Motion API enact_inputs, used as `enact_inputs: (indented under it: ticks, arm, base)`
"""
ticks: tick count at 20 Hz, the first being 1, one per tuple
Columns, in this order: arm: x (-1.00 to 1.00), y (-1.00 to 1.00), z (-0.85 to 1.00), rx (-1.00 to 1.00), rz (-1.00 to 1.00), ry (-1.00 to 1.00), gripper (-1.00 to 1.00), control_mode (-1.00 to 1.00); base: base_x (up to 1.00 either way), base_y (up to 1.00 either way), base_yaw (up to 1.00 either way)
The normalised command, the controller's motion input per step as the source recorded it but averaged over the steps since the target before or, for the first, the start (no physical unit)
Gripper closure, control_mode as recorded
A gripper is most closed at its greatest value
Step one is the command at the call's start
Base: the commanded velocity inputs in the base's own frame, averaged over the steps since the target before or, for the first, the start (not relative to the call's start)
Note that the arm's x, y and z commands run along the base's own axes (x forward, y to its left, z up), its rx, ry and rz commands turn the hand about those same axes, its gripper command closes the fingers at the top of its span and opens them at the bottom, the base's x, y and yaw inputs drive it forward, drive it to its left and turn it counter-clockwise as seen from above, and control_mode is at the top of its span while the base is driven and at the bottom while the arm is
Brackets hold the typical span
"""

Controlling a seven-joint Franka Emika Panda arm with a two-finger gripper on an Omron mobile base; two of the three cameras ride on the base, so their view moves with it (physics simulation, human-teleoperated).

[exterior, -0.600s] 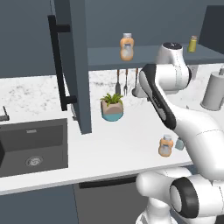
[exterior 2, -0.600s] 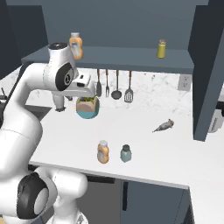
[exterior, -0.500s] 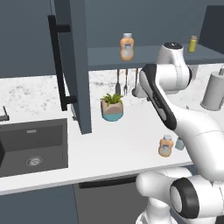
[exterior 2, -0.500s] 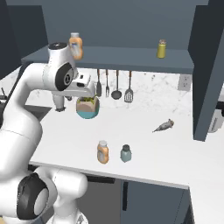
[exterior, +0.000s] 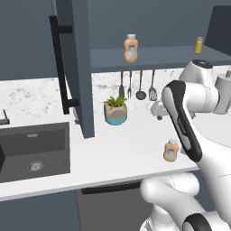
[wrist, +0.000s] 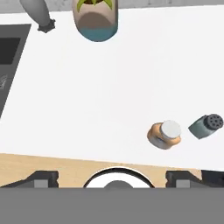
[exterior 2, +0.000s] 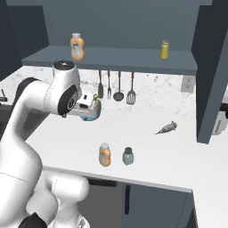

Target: Put the shaker and condiment bottle from the counter next to their counterparts in the cabinet.

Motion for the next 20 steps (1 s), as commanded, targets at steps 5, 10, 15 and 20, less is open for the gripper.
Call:
enact_inputs:
  ticks: [5,10,15,20]
  arm:
    - [-0.5,-0.26,-0.3,0.14,0.13,-0.02,-1.0,-1.0]
    - [-0.53,-0.33,-0.11,0.08,0.11,-0.14,-1.0,-1.0]
    - [-0.41,-0.33,-0.11,0.01,0.11,-0.23,-1.0,-1.0]
    - [-0.07,-0.03,-0.33,-0.02,0.21,-0.24,-1.0,-1.0]
  base:
    - [0.0,0.0,0.0]
    - [0.0,0.0,0.0]
    - [0.0,0.0,0.0]
    - [0.0,0.0,0.0]
